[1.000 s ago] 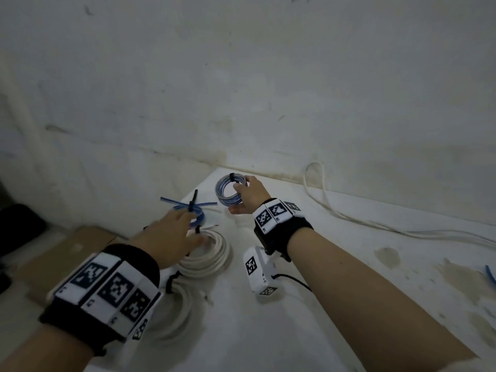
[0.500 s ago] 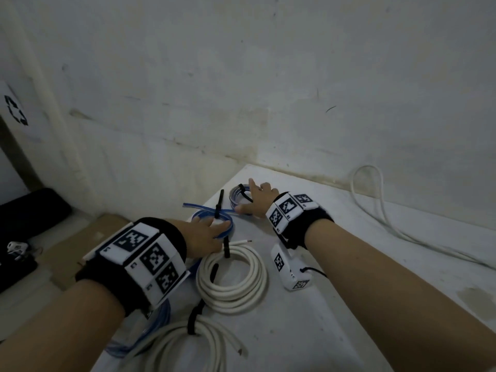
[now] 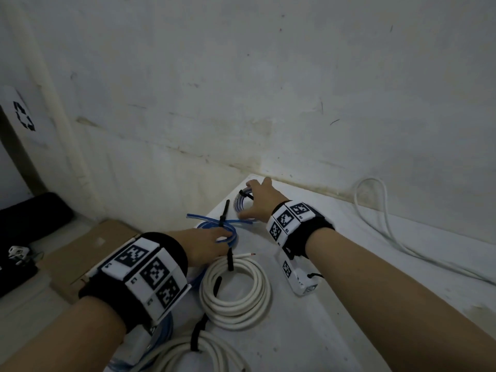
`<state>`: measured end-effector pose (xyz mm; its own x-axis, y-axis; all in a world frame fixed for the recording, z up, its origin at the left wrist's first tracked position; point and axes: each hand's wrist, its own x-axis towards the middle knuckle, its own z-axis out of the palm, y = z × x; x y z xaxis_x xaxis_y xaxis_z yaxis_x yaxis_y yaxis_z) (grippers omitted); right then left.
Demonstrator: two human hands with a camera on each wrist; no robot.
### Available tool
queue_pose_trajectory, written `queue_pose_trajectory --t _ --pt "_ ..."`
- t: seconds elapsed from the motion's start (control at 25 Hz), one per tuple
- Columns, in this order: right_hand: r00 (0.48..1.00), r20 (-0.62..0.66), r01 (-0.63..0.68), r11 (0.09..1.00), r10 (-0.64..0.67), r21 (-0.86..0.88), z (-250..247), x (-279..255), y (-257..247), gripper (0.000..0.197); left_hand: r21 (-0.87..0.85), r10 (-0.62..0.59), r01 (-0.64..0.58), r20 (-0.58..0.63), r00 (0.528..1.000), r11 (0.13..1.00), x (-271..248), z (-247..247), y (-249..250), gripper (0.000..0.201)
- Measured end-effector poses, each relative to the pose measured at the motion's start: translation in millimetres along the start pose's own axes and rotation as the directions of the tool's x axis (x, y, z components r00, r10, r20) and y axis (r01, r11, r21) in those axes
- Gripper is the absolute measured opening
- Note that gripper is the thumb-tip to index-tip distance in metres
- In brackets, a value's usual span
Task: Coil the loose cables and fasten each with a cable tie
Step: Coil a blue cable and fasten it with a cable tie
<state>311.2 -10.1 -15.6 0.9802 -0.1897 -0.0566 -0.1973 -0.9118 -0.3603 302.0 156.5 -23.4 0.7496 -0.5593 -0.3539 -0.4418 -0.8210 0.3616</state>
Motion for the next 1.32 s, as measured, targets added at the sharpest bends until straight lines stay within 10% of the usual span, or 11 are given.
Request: queue_pose_trajectory --t 0.32,0.48,0.52,0.64,0.96,1.12,1.32 --pt "0.922 -0.252 0.383 0.781 -0.293 0.494 -16.6 -40.3 -12.1 0.068 -0.42 -0.003 -0.201 -0.437 0.899 0.885 -3.3 -38.9 19.3 0.039" --pt "0.953 -0.19 0.301 0.639 -0.238 0.708 -20.1 -50.4 -20.1 0.029 -0.449 0.035 -0.339 -0.561 0.827 0.827 3.7 -32.8 27.0 0.019" --pt "0.972 -0.147 0.229 0.622 -0.181 0.749 -25.5 -51.5 -20.7 0.01 -0.415 0.057 -0.341 -0.562 0.825 0.844 2.4 -31.1 29.2 0.015" --pt "0.996 -0.063 0.088 0.672 -0.062 0.735 -33.9 -44.3 -12.9 0.04 -0.35 0.134 -0.334 -0.488 0.863 0.875 -1.1 -27.5 35.2 0.009" --pt "0.941 -0.319 0.316 0.625 -0.111 0.714 -32.3 -36.2 -7.2 0.013 -0.569 0.081 -0.279 -0.348 0.934 0.774 4.8 -24.2 37.6 0.029" --pt "0.896 -0.42 0.417 0.607 -0.147 0.677 -26.8 -31.2 -6.2 0.015 -0.691 0.08 -0.316 -0.351 0.933 0.65 9.7 -25.9 39.5 0.004" --pt "0.962 -0.261 0.254 0.633 -0.085 0.731 -24.2 -25.8 -3.4 0.027 -0.648 0.071 -0.348 -0.413 0.908 0.678 16.0 -25.6 36.7 0.018"
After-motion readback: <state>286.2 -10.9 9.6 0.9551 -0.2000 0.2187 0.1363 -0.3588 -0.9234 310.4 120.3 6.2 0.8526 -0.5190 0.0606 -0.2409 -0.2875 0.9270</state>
